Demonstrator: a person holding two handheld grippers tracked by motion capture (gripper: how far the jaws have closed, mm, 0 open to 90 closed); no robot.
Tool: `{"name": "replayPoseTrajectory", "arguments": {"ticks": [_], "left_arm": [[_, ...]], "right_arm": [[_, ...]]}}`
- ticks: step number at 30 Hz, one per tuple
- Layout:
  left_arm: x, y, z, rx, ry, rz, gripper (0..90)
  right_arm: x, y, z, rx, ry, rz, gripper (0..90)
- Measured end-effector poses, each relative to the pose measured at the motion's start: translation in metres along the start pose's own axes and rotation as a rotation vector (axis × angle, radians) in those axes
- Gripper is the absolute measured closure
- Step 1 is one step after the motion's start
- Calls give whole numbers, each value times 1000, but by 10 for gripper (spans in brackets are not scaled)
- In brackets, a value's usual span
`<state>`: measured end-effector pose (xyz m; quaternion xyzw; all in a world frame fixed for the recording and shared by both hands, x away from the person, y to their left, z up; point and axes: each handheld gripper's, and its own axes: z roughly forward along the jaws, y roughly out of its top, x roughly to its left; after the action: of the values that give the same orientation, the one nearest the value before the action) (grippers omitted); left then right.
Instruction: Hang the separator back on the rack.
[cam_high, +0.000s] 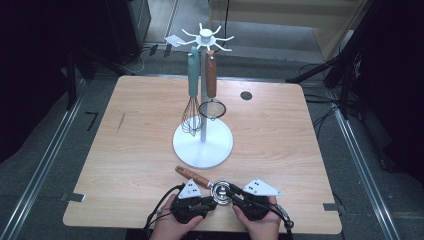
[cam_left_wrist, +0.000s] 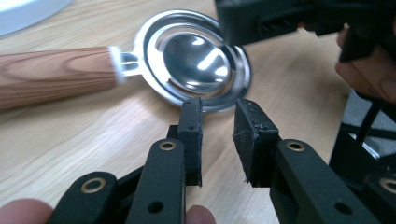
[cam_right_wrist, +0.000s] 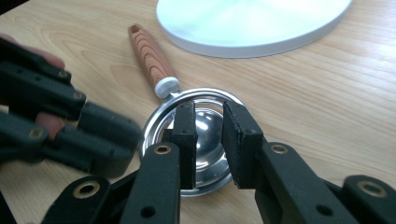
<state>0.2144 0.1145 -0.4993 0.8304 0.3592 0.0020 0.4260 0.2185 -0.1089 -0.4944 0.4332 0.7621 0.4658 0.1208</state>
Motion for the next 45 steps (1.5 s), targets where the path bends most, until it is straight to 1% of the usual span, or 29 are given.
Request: {"name": "replayPoseTrajectory", "arguments": {"ticks": [3,5,6,8,10,13,14,16,17,19,21,22,23,26,27,28,30,31,33,34,35,36,38,39,42,45], "left_arm": [[0,0,-1,2,-3,10,711],[3,-1,-7,-8,11,18,710],[6,-1,-11,-22,17,14,710],[14,-1,-21,-53,28,2,709],[24,-3,-33,-88,43,-18,698],[42,-8,-53,-146,89,-26,667],[48,-10,-60,-172,111,-30,639],[63,-16,-74,-227,140,-67,583],[71,-18,-81,-245,159,-82,559],[83,-23,-93,-277,210,-110,470],[94,-29,-104,-288,265,-128,402],[98,-31,-110,-286,300,-130,356],[102,-33,-115,-287,339,-142,320],[115,-41,-130,-290,406,-191,215],[119,-43,-135,-296,427,-210,183],[123,-45,-140,-305,438,-228,158],[131,-49,-151,-322,450,-252,138],[135,-51,-156,-329,461,-249,134],[143,-54,-166,-341,469,-257,99],[146,-57,-171,-350,477,-261,96],[150,-59,-175,-358,485,-269,96],[154,-61,-179,-367,498,-275,96],[161,-65,-187,-375,521,-286,96],[164,-67,-191,-382,526,-293,96],[172,-72,-198,-396,530,-316,97],[176,-75,-196,-392,532,-325,97]], "right_arm": [[-2,0,-2,-8,-2,2,758],[-2,2,-2,-13,11,-9,749],[-2,2,-2,-13,21,-15,743],[-2,4,0,-13,43,-37,722],[0,6,3,-9,48,-68,712],[2,11,9,4,73,-102,710],[3,13,11,4,83,-115,706],[4,18,14,15,98,-139,685],[4,20,16,18,113,-150,672],[4,26,21,36,137,-167,663],[6,31,24,59,155,-190,655],[6,34,25,76,163,-207,656],[8,37,26,87,164,-222,654],[9,43,29,111,164,-276,654],[10,46,31,126,149,-293,657],[10,48,32,146,135,-304,651],[9,53,35,179,151,-305,646],[10,54,36,183,155,-312,643],[11,58,38,199,147,-328,646],[11,59,39,202,153,-334,667],[11,60,40,207,167,-330,700],[11,62,42,211,176,-326,713],[12,64,47,226,191,-321,716],[13,65,50,232,198,-320,708],[16,65,58,265,200,-328,684],[18,64,66,291,169,-332,678]]}}
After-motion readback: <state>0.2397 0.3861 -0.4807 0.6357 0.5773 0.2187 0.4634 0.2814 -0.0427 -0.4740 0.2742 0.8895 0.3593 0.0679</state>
